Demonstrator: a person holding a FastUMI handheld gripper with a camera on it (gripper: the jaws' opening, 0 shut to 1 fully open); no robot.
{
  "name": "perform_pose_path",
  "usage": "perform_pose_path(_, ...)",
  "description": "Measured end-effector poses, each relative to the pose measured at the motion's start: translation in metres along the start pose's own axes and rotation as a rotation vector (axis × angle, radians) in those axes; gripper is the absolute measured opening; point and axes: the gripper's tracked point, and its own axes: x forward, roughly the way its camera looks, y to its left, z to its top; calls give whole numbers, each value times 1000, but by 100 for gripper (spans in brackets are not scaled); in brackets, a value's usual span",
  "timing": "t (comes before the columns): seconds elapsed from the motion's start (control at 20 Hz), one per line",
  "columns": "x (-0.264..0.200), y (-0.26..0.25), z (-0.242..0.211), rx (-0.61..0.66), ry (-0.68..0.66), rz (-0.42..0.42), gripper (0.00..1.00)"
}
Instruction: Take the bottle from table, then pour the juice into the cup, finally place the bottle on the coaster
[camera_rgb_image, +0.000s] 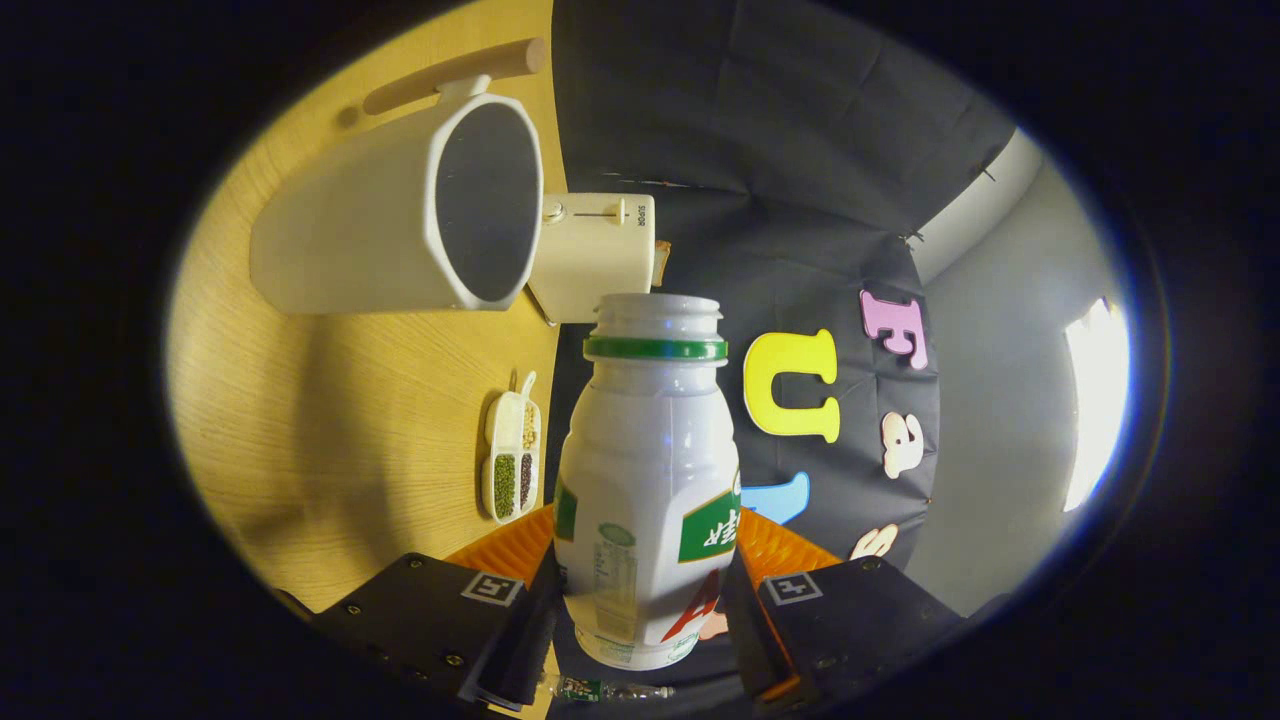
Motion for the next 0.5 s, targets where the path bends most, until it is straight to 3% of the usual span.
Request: perform_pose_path(0.5, -2, -1, 6, -80, -8, -23, 73)
